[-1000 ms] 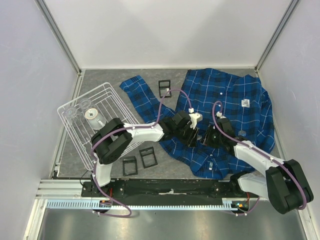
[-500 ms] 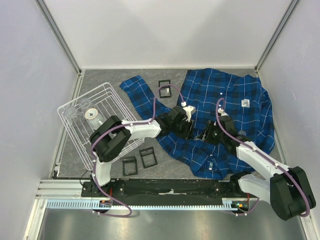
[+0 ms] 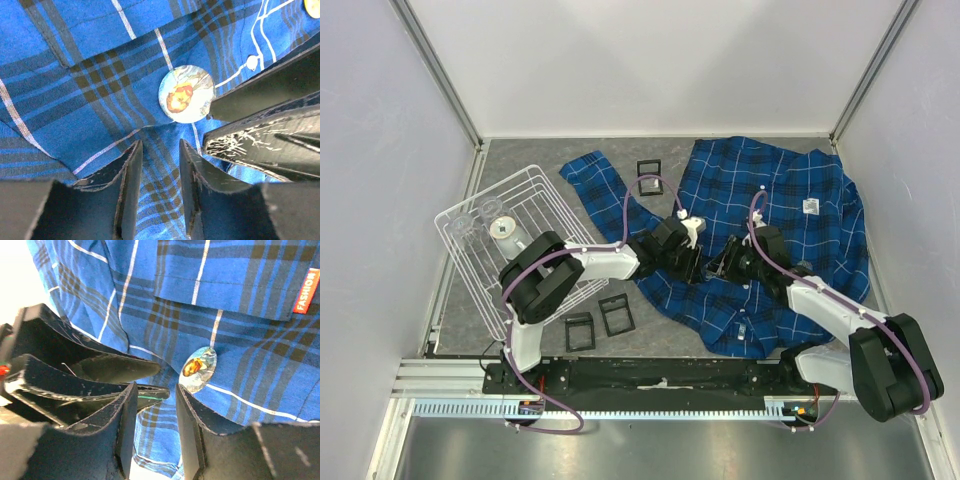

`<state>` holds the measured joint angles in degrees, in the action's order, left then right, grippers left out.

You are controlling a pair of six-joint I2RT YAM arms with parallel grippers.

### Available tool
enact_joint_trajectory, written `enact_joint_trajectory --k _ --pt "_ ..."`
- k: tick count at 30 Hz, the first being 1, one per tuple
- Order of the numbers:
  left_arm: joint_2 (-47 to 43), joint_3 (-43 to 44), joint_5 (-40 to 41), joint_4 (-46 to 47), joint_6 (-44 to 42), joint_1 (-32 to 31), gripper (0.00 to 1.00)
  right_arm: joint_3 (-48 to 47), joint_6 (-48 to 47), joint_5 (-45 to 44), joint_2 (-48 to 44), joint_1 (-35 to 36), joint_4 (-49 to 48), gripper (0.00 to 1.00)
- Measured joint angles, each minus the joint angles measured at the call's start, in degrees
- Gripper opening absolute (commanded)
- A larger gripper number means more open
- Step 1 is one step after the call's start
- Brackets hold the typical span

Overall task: Remove the brooch from the garment
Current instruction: Remove the brooch from the clothes.

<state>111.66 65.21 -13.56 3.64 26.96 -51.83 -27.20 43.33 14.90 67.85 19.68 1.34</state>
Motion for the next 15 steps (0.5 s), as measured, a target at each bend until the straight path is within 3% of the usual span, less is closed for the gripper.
enact_joint_trajectory --k 8,15 --pt "0.0 -1.2 -1.7 2.8 0.9 0.0 0.62 -0.9 1.5 0.4 0.7 -0.6 -2.9 0.44" --pt "0.1 0.8 -0.3 1.9 -4.1 -2.5 0.61 -3.3 -1.6 -3.6 -1.4 -1.8 3.2 0.44"
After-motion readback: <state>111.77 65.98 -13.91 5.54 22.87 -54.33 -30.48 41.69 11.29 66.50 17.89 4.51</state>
